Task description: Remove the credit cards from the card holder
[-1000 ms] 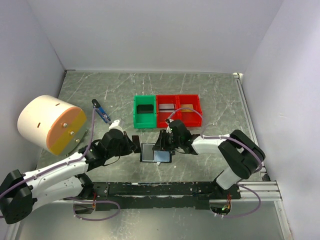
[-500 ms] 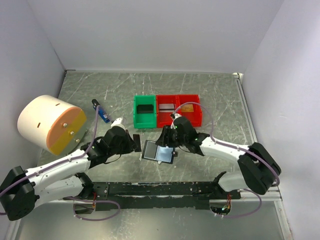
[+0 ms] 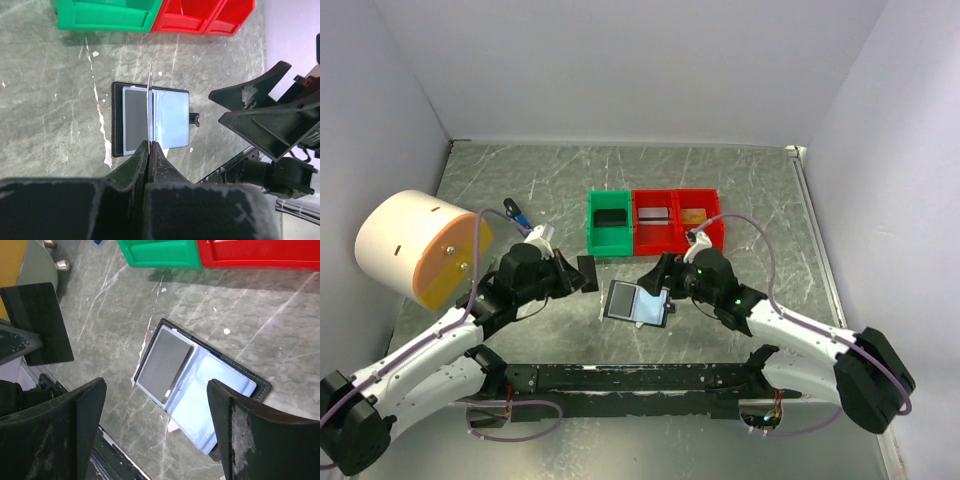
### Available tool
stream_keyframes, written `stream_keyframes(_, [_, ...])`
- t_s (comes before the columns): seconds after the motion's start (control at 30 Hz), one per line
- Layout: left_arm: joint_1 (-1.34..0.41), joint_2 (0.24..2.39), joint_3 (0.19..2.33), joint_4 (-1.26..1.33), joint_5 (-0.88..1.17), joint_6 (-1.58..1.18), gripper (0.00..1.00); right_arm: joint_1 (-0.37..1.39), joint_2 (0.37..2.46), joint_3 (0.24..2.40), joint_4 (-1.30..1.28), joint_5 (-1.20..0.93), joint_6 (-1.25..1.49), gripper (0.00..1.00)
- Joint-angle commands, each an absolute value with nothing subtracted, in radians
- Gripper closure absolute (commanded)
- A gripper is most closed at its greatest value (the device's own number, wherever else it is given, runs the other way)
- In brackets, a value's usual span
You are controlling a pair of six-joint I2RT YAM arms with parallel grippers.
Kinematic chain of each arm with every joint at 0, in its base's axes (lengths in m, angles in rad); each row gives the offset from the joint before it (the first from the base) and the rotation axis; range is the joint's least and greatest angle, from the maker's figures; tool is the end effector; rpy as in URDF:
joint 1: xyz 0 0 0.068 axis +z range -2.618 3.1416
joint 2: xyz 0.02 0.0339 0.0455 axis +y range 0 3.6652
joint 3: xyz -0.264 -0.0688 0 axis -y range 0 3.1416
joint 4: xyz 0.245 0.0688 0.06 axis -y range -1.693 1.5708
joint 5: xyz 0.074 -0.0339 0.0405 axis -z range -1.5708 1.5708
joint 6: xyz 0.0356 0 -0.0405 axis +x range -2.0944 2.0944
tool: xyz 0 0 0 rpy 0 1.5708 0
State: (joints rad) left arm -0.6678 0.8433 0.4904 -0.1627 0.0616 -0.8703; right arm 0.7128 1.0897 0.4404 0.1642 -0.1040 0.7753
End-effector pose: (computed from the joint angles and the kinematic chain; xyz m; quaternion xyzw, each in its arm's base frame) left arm 0.1481 -0.1196 0.2283 -0.0719 0.8608 -0.3691 0.3431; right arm 0.1686 0.1506 0.1962 -0.0001 0.8555 0.3821 0.3494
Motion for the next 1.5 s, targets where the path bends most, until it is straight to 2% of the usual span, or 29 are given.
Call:
stream_keyframes(0.0, [-0.605,0.789,0.472,-0.134,0.224,-0.816,0.93,0.707,0.963,0.371,0.258,-0.032,0.775,0.15])
stream_keyframes(0.37, [-0.578,0.749,0.428,0.043,0.418,-0.807,0.93,0.703,0.664,0.337,0.131,-0.019,0.711,0.10])
stream_keyframes(0.57, [-0.578,0.745,0.401,0.119,0.501,-0.815,0.93,0.703,0.690,0.371,0.113,-0.122,0.727,0.08])
stream_keyframes(0.73, [-0.578,0.743,0.366,0.219,0.528,-0.852,0.93,0.703,0.783,0.352,0.277,-0.281,0.819,0.09])
stream_keyframes(1.17, [-0.578,0.831,0.337,0.420,0.617,-0.926,0.93,0.706,0.933,0.263,0.731,-0.461,1.018,0.26])
stream_keyframes(1.37, [-0.578,0.830,0.261,0.601,0.679,-1.028,0.93,0.709,1.037,0.341,0.766,-0.487,1.002,0.33])
stream_keyframes(1.47, [-0.578,0.800,0.255,0.571,0.687,-1.019,0.93,0.712,1.098,0.364,0.797,-0.501,1.008,0.37])
